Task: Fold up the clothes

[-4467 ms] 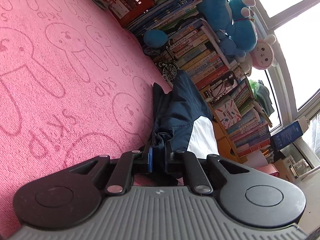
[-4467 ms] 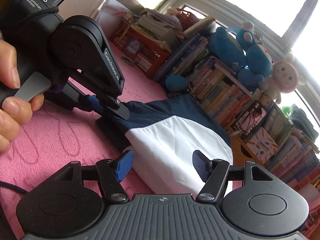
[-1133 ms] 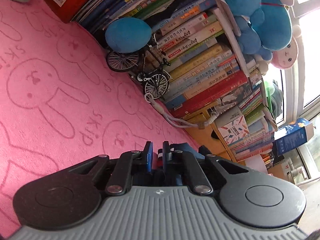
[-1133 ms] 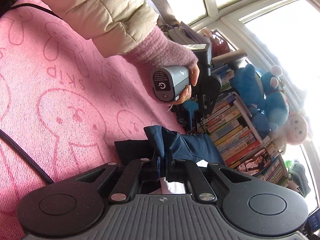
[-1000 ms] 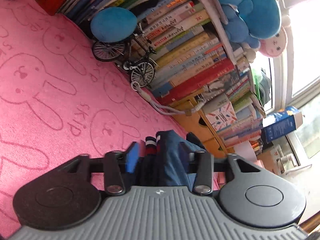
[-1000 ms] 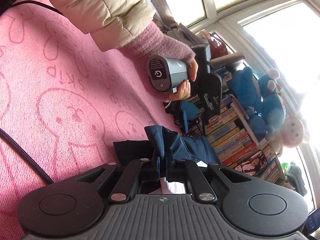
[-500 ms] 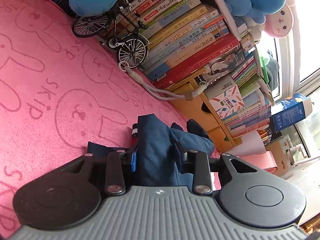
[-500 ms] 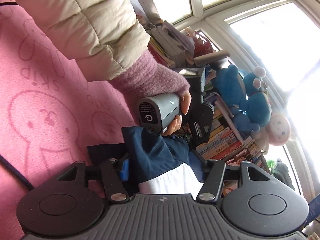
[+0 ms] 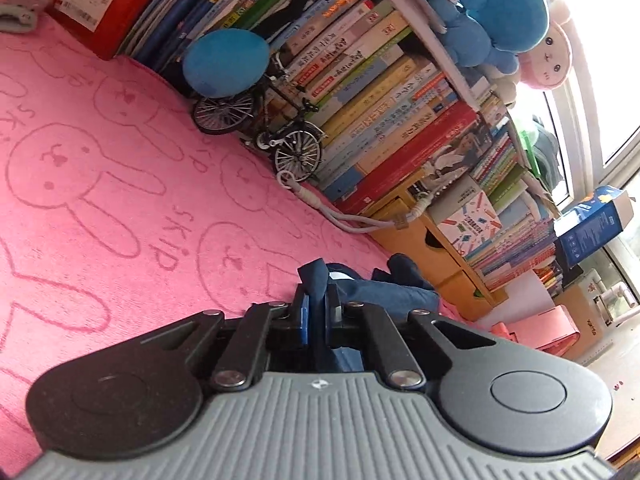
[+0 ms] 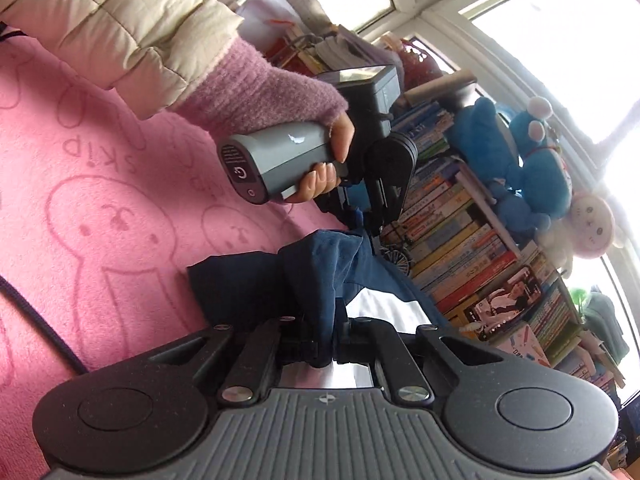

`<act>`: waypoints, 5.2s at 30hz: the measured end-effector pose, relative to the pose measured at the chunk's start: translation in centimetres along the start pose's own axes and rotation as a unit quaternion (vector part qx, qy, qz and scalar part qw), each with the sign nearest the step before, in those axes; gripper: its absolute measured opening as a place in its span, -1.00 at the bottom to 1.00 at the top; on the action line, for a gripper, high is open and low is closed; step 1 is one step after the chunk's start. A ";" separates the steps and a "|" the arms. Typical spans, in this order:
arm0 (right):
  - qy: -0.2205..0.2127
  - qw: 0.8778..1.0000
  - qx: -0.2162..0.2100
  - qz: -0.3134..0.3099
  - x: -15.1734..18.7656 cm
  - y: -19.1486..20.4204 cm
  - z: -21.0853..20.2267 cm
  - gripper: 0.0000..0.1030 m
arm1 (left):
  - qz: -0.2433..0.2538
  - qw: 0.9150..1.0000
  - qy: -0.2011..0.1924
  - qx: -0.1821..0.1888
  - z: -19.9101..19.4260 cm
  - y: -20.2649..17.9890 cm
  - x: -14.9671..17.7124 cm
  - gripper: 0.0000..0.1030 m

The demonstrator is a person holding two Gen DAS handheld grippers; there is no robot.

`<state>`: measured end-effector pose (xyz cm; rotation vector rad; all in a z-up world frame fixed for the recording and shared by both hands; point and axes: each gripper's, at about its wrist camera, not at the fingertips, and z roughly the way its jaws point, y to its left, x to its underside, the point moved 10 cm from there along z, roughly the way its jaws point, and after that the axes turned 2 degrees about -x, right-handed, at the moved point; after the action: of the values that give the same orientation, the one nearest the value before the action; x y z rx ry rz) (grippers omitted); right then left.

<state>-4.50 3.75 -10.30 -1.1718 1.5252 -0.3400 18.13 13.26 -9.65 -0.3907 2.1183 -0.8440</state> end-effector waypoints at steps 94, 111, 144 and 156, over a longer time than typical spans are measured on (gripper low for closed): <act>0.085 0.706 -0.205 0.672 19.0 -19.1 1.9 0.64 | -0.057 0.992 0.108 0.025 -6.7 -1.4 9.1 0.27; 0.072 0.688 -0.218 0.689 19.6 -20.3 9.1 0.30 | 0.011 0.997 0.075 -0.004 -4.0 -1.2 5.2 -0.23; -0.032 0.530 -0.266 0.805 23.4 -23.2 16.6 -0.31 | 0.033 0.976 0.201 0.075 11.2 -13.5 6.2 -0.32; -0.069 0.472 -0.294 0.829 23.7 -23.9 16.5 -0.08 | 0.015 0.991 0.107 0.073 10.4 -13.8 0.5 -0.40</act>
<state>24.20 -20.30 -11.82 0.3406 1.9301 1.6615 25.75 -1.59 -5.19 -0.1985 2.2340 -1.0556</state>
